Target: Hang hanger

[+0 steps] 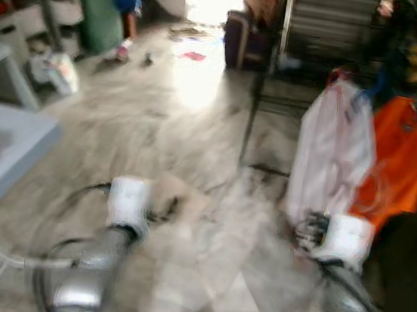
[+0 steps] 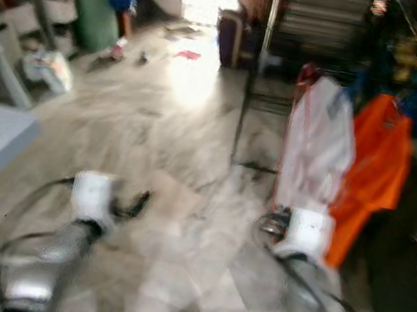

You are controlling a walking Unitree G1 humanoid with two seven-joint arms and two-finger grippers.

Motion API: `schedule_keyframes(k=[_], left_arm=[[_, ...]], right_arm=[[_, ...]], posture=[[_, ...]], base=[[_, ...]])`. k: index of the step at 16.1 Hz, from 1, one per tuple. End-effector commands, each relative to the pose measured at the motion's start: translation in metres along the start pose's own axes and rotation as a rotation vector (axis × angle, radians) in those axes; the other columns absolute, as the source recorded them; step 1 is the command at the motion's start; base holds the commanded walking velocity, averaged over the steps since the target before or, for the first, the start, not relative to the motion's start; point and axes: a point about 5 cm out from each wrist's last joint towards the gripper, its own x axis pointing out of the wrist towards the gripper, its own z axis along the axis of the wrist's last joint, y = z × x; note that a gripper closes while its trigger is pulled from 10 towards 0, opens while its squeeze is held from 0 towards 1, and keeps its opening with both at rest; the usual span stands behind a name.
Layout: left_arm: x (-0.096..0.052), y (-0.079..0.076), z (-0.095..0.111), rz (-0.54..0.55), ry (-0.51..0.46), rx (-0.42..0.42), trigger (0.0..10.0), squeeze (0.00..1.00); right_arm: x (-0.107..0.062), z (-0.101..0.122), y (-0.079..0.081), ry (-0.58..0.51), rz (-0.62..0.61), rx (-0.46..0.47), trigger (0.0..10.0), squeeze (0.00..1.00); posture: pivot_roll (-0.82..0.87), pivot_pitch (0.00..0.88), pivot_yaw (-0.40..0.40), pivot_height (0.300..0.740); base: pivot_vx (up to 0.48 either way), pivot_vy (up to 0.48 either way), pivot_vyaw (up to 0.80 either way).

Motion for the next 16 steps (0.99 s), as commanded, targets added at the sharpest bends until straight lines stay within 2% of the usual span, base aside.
schedule_keyframes(k=[1, 3, 4, 7, 10, 14, 16], left_arm=[[-0.006, 0.014, -0.004, 0.046, 0.025, 0.033, 10.0, 0.0], [-0.011, 0.016, -0.01, 0.044, 0.056, 0.055, 10.0, 0.0], [-0.017, 0.025, -0.016, 0.07, 0.076, 0.058, 10.0, 0.0], [-0.026, 0.036, -0.02, 0.099, 0.085, 0.057, 10.0, 0.0], [-0.026, 0.038, -0.021, 0.089, 0.09, 0.065, 10.0, 0.0], [-0.017, 0.033, -0.014, 0.071, 0.08, 0.066, 10.0, 0.0], [-0.015, 0.032, -0.013, 0.07, 0.079, 0.068, 10.0, 0.0]], right_arm=[[0.003, 0.004, 0.012, -0.004, 0.033, 0.008, 10.0, 0.0], [0.001, -0.008, 0.012, 0.077, 0.03, -0.027, 10.0, 0.0], [0.0, -0.012, 0.01, 0.09, 0.024, -0.028, 10.0, 0.0], [-0.001, -0.017, 0.003, 0.138, -0.016, -0.025, 10.0, 0.0], [-0.002, -0.023, 0.002, 0.184, -0.051, -0.018, 10.0, 0.0], [-0.005, -0.032, 0.004, 0.248, -0.034, -0.017, 10.0, 0.0], [-0.006, -0.034, 0.006, 0.27, -0.009, -0.008, 10.0, 0.0]], posture=[[-0.03, 0.0, 0.01, 0.74], [-0.03, 0.0, 0.009, 0.74], [-0.03, 0.0, 0.007, 0.74], [-0.03, 0.0, 0.008, 0.74], [-0.03, 0.0, 0.015, 0.74], [-0.03, 0.0, 0.018, 0.74], [-0.03, 0.0, 0.018, 0.74]], base=[[0.0, 0.0, 0.0], [0.0, 0.0, 0.0], [0.0, 0.0, 0.0], [0.0, 0.0, 0.0], [0.162, 0.0, -0.75], [0.282, 0.0, -0.76], [0.298, 0.0, -0.23]])
